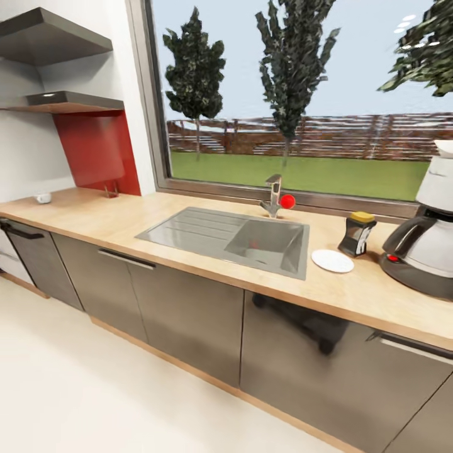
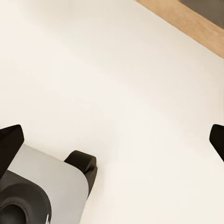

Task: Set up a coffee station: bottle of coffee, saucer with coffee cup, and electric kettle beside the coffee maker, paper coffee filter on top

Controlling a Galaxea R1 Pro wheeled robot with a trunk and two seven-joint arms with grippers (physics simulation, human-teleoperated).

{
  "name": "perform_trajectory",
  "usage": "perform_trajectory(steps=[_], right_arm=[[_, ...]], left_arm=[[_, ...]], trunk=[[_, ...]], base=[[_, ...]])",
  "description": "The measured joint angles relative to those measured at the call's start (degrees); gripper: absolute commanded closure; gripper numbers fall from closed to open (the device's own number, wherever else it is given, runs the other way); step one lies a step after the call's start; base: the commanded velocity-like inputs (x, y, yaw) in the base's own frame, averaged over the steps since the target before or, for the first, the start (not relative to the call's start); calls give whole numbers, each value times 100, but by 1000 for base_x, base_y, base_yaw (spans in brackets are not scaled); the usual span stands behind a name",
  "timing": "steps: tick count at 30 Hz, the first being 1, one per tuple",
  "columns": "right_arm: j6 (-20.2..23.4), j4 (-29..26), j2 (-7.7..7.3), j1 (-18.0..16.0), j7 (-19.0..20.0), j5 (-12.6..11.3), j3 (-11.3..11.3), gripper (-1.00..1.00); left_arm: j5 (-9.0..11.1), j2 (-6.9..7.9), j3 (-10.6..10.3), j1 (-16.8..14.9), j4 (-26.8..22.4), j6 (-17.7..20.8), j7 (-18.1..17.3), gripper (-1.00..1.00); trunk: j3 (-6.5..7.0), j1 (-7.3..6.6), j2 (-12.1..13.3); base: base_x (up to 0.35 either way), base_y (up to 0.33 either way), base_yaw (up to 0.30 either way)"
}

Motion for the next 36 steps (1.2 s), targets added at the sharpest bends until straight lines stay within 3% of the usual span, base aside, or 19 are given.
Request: perform_trajectory(steps=[13,27,36], right_arm=[[-5,3,8,-1,-1,-1,-4,-100],[1,32,-1,8,-2,-1,-13,-100],[1,26,8,9,-8,0,-13,-100]], left_arm=[[1,0,5,0,1,-2,0,-100],[1,0,6,-1,1,-2,0,-100],[0,7,6,-1,0,0,0,-100]], trunk=[[-16,-3,0],[-16,-1,0],[-16,0,0]], base=[[143,126,200],[147,260,54],[4,21,260]])
